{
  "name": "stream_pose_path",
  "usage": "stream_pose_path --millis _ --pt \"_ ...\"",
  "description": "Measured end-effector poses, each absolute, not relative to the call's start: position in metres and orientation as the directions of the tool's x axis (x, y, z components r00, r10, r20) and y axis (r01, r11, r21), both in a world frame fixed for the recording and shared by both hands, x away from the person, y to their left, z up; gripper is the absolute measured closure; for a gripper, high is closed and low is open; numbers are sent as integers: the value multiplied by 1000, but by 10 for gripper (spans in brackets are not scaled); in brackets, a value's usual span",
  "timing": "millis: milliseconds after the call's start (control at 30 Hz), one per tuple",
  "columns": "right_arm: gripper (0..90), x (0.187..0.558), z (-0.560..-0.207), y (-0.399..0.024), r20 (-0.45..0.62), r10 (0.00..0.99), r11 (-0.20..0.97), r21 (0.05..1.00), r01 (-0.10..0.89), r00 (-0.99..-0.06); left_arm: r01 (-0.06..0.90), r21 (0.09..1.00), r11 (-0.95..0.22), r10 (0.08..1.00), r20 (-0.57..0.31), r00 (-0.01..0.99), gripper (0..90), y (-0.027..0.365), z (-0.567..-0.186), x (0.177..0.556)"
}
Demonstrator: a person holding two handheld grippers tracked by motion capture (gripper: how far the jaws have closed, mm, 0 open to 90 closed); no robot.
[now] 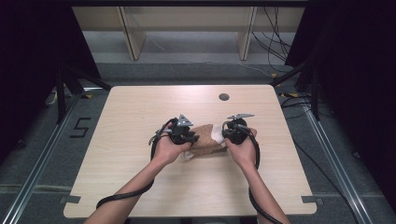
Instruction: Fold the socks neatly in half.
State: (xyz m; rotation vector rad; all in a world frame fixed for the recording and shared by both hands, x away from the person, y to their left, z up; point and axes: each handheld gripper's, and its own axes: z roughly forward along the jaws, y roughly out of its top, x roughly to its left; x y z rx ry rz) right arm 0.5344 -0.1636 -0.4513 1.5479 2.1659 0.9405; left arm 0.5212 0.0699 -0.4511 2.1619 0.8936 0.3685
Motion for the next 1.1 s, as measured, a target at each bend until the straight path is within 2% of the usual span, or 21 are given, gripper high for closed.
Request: stream_pose_path --millis 33,200,500,533,567,633,767,967,1100 --pt "823 535 -455 -166 110 915 216 680 701 -389 490 735 -469 703 -26 711 733 71 -459 519" --pt "824 535 -458 -166 96 916 225 682 696 -390 484 724 -491 703 0 712 734 68 -467 518" --pt "798 533 -458 -168 123 914 202 688 697 -386 533 725 -436 714 -82 695 715 72 -469 526" --pt "781 532 -458 -167 153 915 174 685 707 -373 539 727 -426 713 -97 695 715 73 -469 527" --pt "729 532 -456 -169 151 909 181 698 693 -389 543 733 -409 712 -116 692 663 75 -467 528" --pt "710 532 -455 -170 146 908 185 701 689 -393 540 739 -403 708 -122 696 635 76 -465 528" --pt "595 527 -448 -172 164 905 158 726 669 -392 521 764 -381 730 -97 677 448 83 -456 526" --pt "549 524 -443 -179 147 907 150 763 629 -395 499 778 -382 730 -77 679 339 93 -446 522" --pt "539 522 -442 -182 158 905 141 762 631 -394 491 792 -361 736 -81 672 315 103 -442 519"
